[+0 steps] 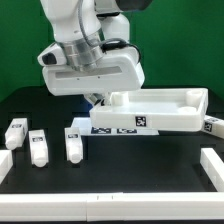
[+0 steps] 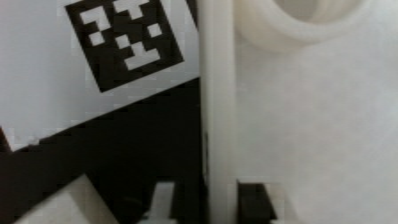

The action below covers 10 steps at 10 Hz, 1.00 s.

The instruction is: Assemble desk

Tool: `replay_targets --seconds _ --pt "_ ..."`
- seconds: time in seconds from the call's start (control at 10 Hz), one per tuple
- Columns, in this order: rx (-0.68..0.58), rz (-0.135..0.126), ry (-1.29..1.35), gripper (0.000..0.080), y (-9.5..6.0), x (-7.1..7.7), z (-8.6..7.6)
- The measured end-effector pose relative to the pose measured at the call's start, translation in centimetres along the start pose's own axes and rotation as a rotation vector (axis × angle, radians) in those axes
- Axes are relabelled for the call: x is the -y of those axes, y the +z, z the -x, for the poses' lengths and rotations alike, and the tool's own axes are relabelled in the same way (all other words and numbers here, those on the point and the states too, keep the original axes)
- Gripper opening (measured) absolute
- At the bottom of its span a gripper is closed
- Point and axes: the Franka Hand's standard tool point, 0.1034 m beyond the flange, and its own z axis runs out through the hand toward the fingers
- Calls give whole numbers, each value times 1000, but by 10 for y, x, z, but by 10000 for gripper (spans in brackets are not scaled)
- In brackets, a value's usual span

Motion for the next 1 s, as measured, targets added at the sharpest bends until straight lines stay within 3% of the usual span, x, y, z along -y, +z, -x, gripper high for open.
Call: replay_targets --seconds 0.2,0.3,0.4,0.5,0.6,0.7,1.0 --pt "0 1 -1 55 0 0 -1" --pt "45 14 -49 55 -6 -1 -9" --pt "98 14 -135 55 -23 3 -35" --pt "134 -8 -242 55 -33 5 -61" --pt "160 -26 -281 55 -34 11 -73" --pt "163 -23 -295 55 -33 16 -70" --pt "168 -20 -280 55 -30 12 -70"
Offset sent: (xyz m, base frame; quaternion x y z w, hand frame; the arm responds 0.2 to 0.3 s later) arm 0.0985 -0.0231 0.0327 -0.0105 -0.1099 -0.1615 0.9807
